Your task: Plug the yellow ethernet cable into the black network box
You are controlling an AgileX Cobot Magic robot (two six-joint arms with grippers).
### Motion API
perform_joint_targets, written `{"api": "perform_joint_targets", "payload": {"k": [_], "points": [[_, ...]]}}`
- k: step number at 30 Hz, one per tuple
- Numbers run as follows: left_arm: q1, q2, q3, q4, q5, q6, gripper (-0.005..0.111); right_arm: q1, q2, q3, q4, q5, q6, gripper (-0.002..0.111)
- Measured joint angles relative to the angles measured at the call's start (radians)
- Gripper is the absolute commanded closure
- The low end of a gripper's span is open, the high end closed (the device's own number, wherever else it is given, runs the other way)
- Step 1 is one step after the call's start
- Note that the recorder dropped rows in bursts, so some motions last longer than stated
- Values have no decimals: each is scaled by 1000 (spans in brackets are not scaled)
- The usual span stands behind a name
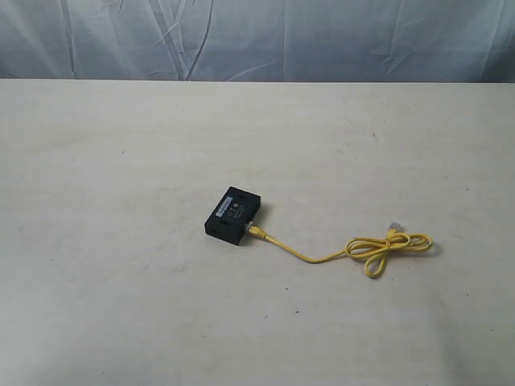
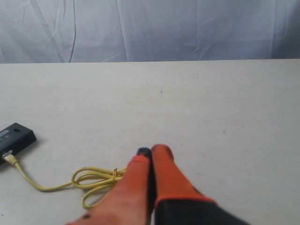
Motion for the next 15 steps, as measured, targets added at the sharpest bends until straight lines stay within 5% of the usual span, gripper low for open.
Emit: {"api": "perform_joint_targets", "payload": {"k": [15], "points": [[0,0,0,0,0,0,107,-50,0,0,0,0,0,108]]}}
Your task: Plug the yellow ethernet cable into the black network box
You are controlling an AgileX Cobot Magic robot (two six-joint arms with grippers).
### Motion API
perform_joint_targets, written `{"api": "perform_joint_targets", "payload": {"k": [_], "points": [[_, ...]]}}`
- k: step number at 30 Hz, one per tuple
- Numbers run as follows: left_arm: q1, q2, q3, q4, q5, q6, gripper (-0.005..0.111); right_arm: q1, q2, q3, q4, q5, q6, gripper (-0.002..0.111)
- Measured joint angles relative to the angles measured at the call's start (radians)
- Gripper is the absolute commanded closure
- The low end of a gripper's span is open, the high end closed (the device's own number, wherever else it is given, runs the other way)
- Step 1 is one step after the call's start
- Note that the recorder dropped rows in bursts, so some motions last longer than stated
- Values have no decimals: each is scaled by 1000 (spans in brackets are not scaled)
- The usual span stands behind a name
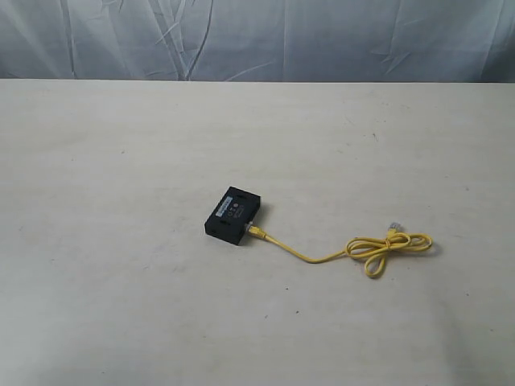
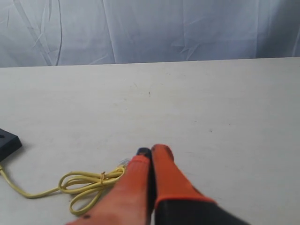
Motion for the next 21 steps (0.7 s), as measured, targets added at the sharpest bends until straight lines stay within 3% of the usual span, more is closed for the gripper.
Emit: {"api": "perform_joint_targets", "payload": {"k": [21], "points": [[0,0,0,0,0,0,107,-40,0,0,0,0,0,108]]}}
